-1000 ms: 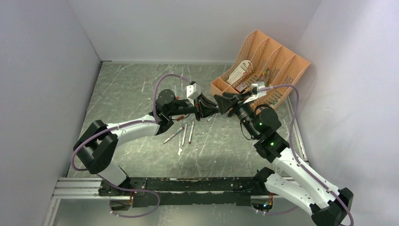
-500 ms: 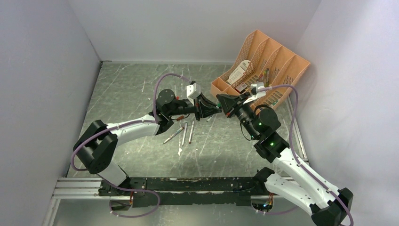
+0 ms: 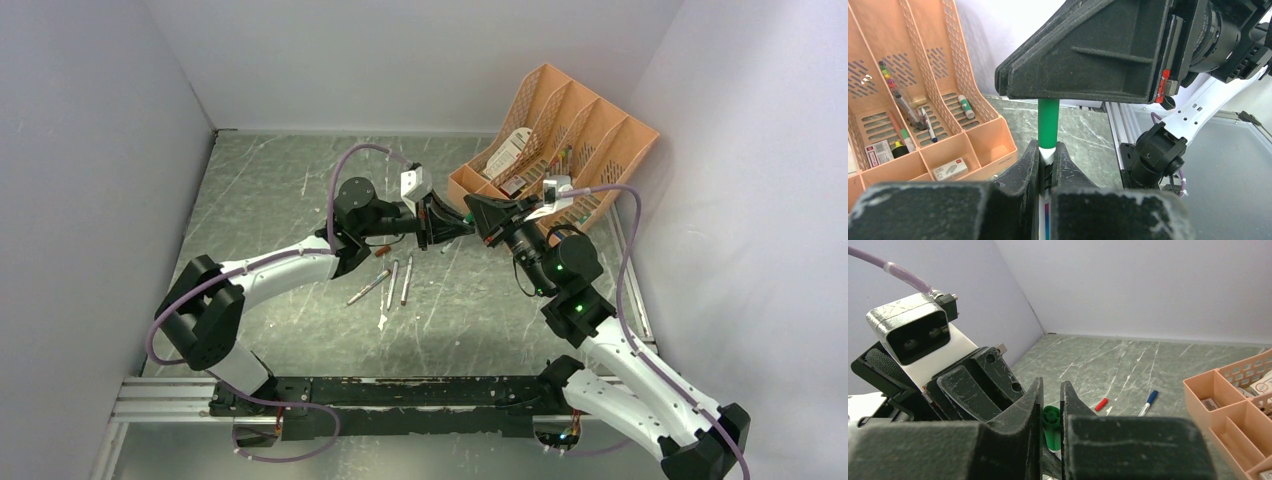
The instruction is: Insert the pens into the pen caps
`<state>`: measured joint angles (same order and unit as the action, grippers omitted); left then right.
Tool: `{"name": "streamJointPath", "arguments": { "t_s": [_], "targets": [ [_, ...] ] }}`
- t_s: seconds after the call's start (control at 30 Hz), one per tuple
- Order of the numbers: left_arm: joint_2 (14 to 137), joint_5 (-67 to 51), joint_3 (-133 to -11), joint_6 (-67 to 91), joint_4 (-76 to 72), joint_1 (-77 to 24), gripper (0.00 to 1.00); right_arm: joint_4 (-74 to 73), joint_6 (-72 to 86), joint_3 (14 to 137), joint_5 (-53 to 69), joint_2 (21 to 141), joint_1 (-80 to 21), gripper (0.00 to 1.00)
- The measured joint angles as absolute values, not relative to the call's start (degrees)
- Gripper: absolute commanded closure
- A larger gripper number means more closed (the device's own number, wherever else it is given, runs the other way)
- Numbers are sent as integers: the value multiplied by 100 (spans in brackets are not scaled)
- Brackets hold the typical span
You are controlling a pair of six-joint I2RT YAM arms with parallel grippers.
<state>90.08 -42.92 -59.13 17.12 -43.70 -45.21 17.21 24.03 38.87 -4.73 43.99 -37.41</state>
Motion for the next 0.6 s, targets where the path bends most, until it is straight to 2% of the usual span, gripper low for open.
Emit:
{"name": "streamJointPath", "arguments": {
  "t_s": [0.6],
  "targets": [
    [9122, -4423, -6235, 1625, -3850, -4458, 93, 2526, 2655, 3481, -467, 4536, -3603, 100]
  ]
}}
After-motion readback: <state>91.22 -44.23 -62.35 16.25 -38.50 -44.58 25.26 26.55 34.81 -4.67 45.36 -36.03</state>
